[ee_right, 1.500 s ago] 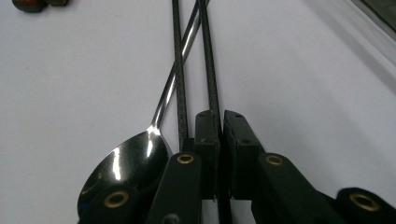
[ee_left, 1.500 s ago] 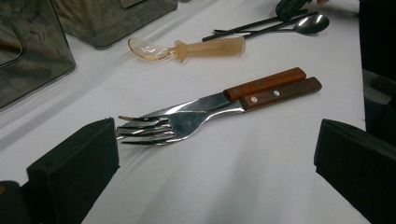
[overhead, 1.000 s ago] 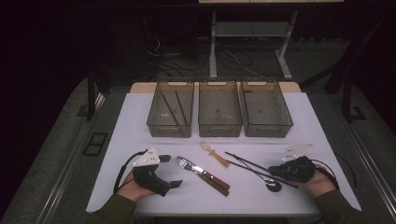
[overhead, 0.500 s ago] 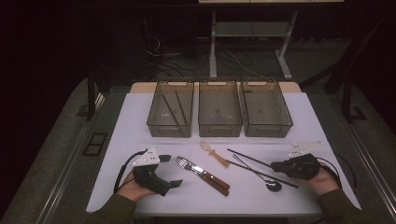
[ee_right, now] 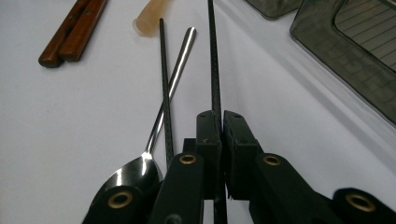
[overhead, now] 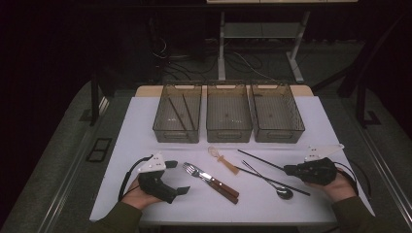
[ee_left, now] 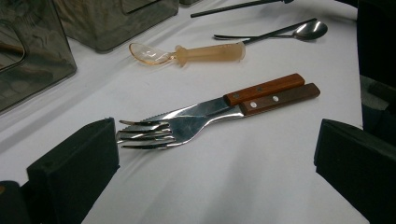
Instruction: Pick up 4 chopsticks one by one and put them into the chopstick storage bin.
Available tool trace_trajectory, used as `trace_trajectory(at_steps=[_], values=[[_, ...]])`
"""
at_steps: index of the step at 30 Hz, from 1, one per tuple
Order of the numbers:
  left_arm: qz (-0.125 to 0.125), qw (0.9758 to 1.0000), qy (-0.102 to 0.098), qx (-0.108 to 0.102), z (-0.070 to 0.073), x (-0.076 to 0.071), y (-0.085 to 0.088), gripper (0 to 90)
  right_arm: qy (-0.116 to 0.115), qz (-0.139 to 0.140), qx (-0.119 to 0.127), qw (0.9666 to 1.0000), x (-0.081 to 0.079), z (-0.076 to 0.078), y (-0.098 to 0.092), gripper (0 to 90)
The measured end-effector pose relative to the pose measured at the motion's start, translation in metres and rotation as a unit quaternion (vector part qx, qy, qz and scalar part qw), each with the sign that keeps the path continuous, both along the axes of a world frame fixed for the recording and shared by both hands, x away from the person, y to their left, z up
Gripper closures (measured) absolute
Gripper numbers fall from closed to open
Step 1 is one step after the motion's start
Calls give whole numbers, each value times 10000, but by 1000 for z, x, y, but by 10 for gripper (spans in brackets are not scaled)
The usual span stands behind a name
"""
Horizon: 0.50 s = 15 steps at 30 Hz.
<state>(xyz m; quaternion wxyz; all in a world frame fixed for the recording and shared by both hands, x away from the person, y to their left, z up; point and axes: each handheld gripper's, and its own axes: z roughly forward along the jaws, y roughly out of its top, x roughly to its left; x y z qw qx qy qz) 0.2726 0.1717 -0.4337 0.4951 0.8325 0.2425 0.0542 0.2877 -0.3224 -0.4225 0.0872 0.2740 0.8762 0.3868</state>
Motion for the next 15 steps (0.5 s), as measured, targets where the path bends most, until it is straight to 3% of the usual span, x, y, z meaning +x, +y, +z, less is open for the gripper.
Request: trace_trajectory(at_steps=[15], values=[[38,10000,-6,9,0,0,1,0,-76,1,279,9996,4,15,7,858]])
